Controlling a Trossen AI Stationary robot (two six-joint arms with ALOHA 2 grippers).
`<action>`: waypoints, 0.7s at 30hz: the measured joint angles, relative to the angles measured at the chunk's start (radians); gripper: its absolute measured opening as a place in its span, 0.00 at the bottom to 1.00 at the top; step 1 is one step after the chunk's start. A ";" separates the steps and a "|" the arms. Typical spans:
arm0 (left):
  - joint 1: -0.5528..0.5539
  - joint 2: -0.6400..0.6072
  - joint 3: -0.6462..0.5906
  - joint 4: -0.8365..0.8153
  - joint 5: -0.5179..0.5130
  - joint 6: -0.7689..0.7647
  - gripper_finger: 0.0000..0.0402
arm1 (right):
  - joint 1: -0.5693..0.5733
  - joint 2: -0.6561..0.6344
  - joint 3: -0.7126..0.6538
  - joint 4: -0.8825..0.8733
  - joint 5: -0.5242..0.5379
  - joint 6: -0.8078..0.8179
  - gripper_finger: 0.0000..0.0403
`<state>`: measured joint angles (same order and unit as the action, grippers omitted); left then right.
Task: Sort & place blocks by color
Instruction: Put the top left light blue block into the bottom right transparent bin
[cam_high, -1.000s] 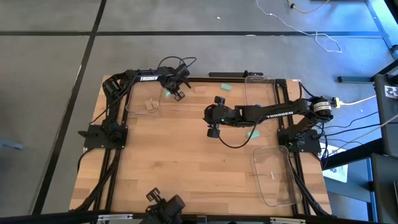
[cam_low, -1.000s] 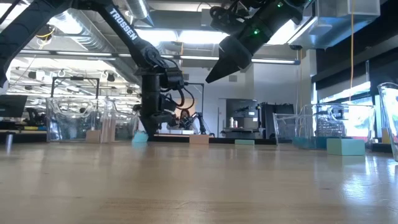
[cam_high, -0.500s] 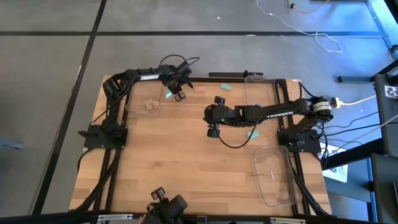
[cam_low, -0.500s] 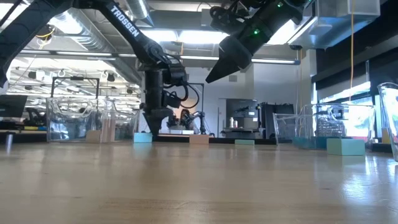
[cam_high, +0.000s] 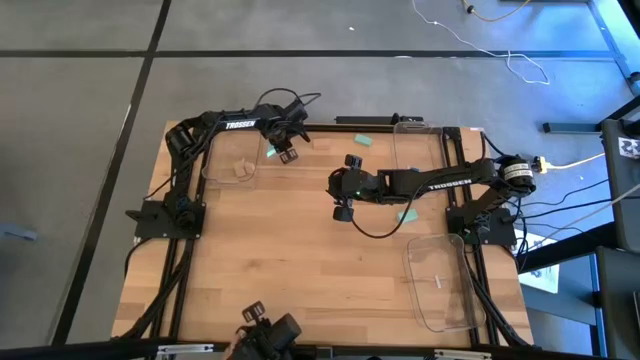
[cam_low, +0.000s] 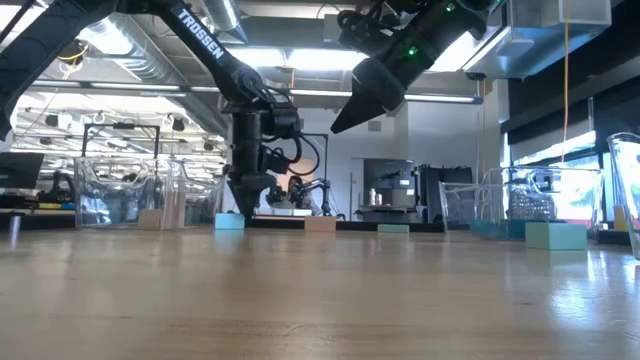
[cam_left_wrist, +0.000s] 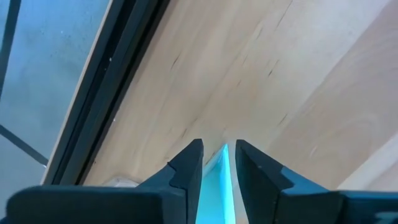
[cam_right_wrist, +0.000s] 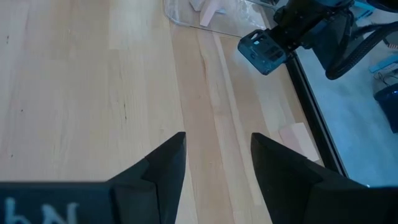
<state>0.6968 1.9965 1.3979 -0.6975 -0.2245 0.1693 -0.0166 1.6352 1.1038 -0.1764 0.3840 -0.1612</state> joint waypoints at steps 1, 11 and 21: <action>0.000 0.000 0.000 0.000 0.000 0.011 0.22 | 0.000 0.000 0.000 0.000 0.000 0.000 0.45; -0.003 0.000 0.000 0.007 -0.057 0.020 0.22 | 0.000 0.000 0.000 0.000 0.000 0.000 0.45; -0.004 -0.001 0.000 0.007 -0.087 0.024 0.32 | 0.000 0.000 0.000 0.000 0.000 0.000 0.45</action>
<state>0.6923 1.9953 1.3983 -0.6901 -0.3114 0.1936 -0.0166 1.6352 1.1038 -0.1761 0.3840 -0.1612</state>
